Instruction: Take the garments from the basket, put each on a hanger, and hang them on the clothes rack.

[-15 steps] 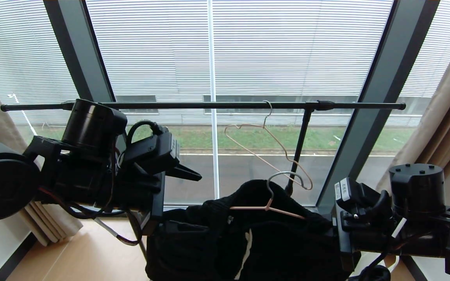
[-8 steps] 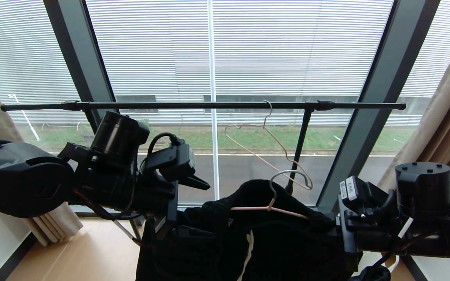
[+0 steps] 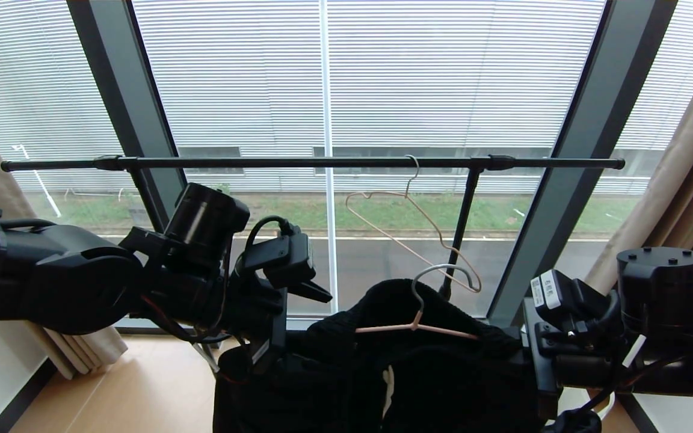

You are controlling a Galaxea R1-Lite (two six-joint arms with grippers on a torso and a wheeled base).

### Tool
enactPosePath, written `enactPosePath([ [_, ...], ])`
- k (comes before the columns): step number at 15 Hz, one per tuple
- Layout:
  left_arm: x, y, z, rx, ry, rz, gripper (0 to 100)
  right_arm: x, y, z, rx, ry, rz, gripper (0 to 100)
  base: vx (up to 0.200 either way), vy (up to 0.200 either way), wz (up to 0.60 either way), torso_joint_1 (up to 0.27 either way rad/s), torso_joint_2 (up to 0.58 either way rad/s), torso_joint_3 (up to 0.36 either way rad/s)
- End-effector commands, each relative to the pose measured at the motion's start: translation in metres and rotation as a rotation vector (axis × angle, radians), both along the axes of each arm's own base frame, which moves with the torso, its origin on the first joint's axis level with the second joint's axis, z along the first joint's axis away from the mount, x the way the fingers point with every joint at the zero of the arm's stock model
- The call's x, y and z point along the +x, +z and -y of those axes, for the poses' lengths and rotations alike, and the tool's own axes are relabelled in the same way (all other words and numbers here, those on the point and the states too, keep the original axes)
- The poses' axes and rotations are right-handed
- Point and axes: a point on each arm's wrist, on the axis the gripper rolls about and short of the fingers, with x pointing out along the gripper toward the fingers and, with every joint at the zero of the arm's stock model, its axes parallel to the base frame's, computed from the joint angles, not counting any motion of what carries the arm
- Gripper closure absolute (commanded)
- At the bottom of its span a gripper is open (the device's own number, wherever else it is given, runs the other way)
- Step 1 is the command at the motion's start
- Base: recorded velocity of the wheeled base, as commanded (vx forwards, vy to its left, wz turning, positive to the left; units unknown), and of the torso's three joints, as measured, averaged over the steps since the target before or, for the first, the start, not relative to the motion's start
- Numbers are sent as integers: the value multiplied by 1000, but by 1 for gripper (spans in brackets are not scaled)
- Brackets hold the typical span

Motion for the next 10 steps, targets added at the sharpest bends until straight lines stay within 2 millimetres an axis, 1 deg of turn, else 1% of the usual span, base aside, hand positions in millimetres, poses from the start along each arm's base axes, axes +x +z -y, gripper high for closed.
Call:
enactPosePath([
  [1,0,-2,1,4,-5,-7,100,-1,2,0,5,4,9,100,0,0,0,0,0,0],
  [10,-2,-1,2,2,-6,-4,100,0,1,0,3,-1,3,100,0,0,0,0,0,0],
])
